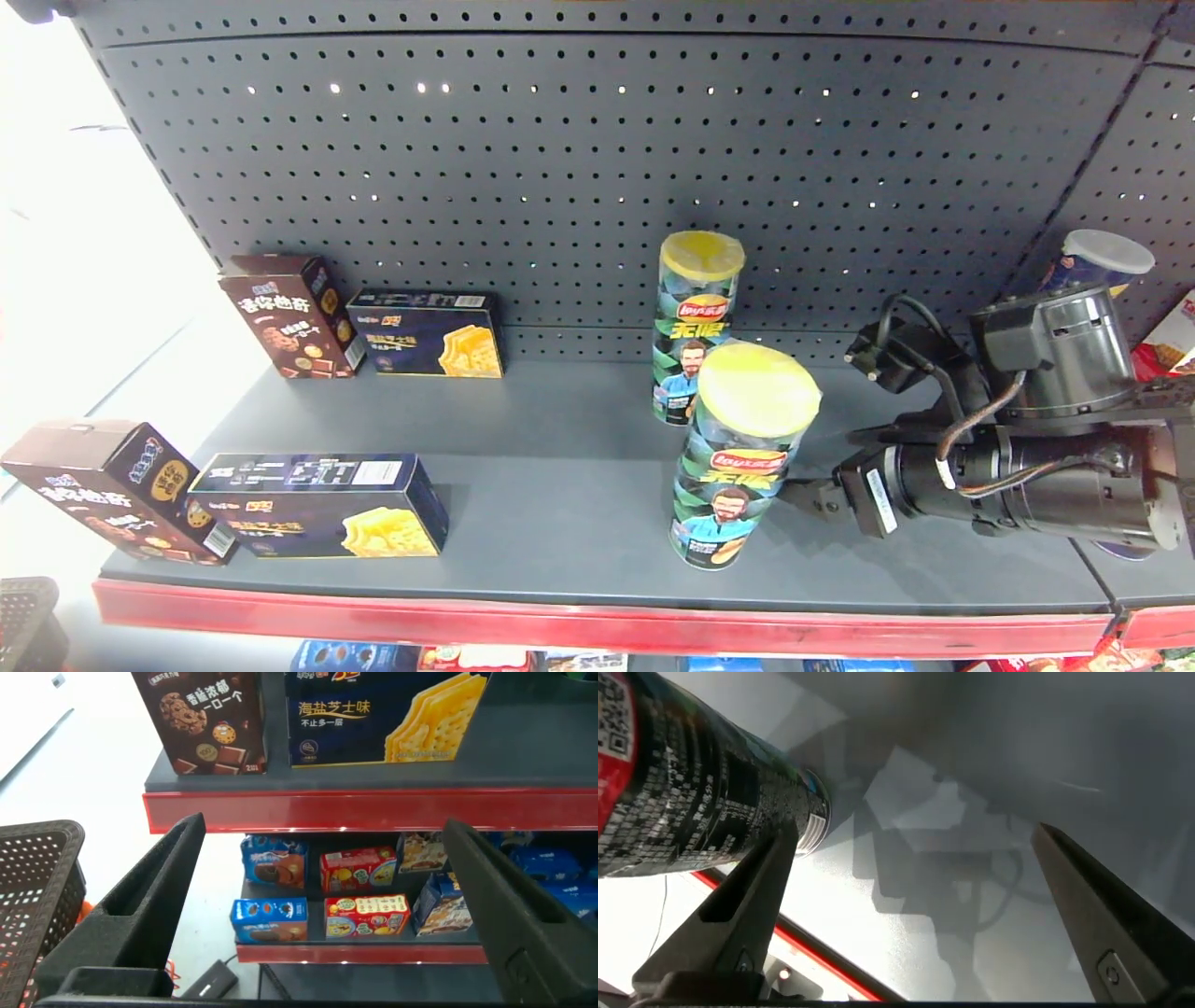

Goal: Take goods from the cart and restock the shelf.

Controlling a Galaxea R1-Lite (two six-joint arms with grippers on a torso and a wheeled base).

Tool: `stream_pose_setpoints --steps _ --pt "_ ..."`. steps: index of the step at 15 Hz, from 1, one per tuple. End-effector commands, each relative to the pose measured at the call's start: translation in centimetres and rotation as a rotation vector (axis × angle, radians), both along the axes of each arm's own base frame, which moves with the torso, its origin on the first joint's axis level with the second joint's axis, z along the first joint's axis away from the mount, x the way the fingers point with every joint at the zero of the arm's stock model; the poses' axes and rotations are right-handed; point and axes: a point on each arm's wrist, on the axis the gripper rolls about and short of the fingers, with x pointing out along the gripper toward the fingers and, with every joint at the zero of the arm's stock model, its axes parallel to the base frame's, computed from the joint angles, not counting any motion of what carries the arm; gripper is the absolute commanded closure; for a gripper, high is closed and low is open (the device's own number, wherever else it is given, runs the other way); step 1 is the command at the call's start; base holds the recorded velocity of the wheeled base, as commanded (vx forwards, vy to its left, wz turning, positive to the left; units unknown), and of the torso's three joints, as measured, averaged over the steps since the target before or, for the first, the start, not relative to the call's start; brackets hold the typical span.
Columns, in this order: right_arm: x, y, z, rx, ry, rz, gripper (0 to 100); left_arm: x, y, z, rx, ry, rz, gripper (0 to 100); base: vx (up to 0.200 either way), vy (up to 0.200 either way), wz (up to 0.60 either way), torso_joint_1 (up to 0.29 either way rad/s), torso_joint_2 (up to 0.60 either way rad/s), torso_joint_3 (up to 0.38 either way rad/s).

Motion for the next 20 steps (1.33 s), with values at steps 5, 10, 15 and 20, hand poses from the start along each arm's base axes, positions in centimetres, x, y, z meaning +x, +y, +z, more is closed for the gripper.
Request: stream_pose_setpoints --steps 5,10,15,20 --pt "0.3 0.6 -0.1 -0.003 0.002 0.014 0 0.0 0.0 0.0 0.0 0.002 0.0 0 0.0 0.0 0.0 0.0 0.0 0.0" --pt "0.3 0.4 0.0 -0.003 0.0 0.006 0 0.0 0.0 0.0 0.0 0.002 0.0 0 0.0 0.0 0.0 0.0 0.0 0.0" --pt "-0.9 -0.3 -0.2 -0.005 0.005 0.012 0 0.0 0.0 0.0 0.0 0.002 -0.001 0 0.0 0.0 0.0 0.0 0.0 0.0" --pt "-0.8 0.3 -0.2 -0.005 0.005 0.029 0 0.0 0.0 0.0 0.0 0.003 -0.001 0 0.0 0.0 0.0 0.0 0.0 0.0"
